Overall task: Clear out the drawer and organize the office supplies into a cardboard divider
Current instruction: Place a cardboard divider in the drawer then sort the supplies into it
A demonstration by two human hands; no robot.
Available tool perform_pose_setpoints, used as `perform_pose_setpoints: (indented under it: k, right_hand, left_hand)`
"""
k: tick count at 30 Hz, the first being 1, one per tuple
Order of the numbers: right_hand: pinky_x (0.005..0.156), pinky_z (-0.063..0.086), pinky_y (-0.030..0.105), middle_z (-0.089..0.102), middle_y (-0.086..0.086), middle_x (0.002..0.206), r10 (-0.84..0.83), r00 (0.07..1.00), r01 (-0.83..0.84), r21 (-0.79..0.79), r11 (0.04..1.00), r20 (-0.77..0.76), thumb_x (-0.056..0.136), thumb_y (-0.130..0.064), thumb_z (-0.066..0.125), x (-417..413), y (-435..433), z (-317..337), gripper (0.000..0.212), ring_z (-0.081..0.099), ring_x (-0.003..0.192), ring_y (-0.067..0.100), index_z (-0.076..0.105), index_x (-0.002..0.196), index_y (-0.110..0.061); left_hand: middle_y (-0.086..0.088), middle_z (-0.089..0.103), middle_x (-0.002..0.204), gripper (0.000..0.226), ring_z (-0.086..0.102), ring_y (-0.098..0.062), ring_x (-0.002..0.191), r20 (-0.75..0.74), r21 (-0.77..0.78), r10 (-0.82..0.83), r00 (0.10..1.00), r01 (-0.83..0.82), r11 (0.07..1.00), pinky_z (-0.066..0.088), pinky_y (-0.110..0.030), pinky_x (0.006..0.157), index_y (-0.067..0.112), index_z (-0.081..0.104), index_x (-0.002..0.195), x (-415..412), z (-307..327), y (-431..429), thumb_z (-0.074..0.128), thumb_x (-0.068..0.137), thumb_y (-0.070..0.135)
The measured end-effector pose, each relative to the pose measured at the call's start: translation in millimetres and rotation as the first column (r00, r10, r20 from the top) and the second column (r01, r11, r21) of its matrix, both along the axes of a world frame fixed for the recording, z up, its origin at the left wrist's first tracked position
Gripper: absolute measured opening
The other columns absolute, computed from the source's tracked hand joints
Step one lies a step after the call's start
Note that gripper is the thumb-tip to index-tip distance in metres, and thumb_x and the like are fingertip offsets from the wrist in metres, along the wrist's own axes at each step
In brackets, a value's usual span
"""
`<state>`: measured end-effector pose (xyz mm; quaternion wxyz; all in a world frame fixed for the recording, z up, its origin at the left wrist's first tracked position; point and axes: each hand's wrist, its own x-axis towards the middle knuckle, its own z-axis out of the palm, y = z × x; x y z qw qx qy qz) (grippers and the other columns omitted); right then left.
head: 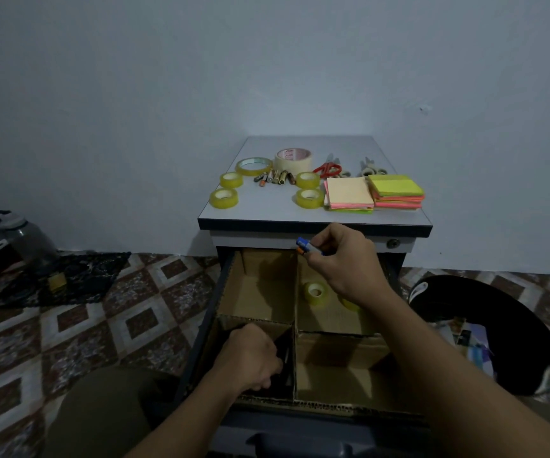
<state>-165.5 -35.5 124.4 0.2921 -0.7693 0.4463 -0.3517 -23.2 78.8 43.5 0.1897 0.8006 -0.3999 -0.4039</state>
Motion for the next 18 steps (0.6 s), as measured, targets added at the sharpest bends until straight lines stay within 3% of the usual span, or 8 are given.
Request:
perform_pose_setpoints:
  k: [4,8,12,15,18]
  right_hand:
    - [0.057,0.045,0.016,0.066,-0.006,0.087,-0.011,1.0,0.01,0.034,0.999,0.026,0.085,-0.018,0.074,0.1,4.3,-4.8,0.013,0.063,0.076,0.006,0.062,0.088,-0.023]
    - [0.066,0.056,0.026,0.066,-0.004,0.092,0.016,0.999,-0.021,0.114,0.993,0.041,0.086,-0.018,0.073,1.4,12.8,-6.8,0.013,0.065,0.081,0.009,0.061,0.089,-0.024]
    - [0.071,0.061,0.034,0.066,-0.003,0.093,0.018,1.0,-0.019,0.193,0.981,0.003,0.088,-0.019,0.07,12.5,30.3,-16.5,0.013,0.067,0.08,0.011,0.059,0.09,-0.026]
    - [0.071,0.06,0.033,0.064,-0.005,0.093,0.035,0.999,-0.028,0.214,0.976,-0.027,0.088,-0.02,0.069,23.7,47.7,-26.0,0.015,0.065,0.082,0.011,0.057,0.091,-0.028]
    - [0.063,0.056,0.026,0.063,-0.001,0.092,0.11,0.994,-0.107,0.276,0.955,0.005,0.091,-0.013,0.064,33.4,64.8,-37.4,0.017,0.065,0.079,0.016,0.053,0.09,-0.026]
  left_hand:
    - [-0.014,0.075,0.078,0.013,0.071,-0.023,0.064,-0.014,-0.059,-0.031,0.999,0.03,0.998,0.059,-0.028,0.058,0.01,0.074,0.09,14.5,9.0,2.2,0.07,0.089,0.022]
    - [-0.005,0.073,0.073,0.011,0.067,-0.013,0.056,0.099,-0.251,-0.022,0.995,0.046,0.967,0.055,-0.032,0.057,0.02,0.07,0.087,42.4,28.7,8.4,0.063,0.095,0.023]
    - [0.011,0.07,0.081,0.016,0.063,0.0,0.072,0.301,-0.406,0.049,0.952,0.081,0.91,0.046,-0.019,0.062,0.025,0.072,0.086,73.2,38.1,13.3,0.059,0.095,0.02]
    - [0.005,0.067,0.101,0.017,0.06,-0.005,0.087,0.389,-0.375,0.002,0.921,0.157,0.914,0.037,-0.014,0.066,0.025,0.073,0.103,92.8,30.3,9.0,0.058,0.096,0.021]
    - [-0.001,0.064,0.105,0.021,0.059,-0.01,0.09,0.359,-0.391,-0.002,0.933,0.152,0.907,0.037,-0.014,0.066,0.027,0.072,0.102,101.7,23.9,3.8,0.056,0.095,0.015]
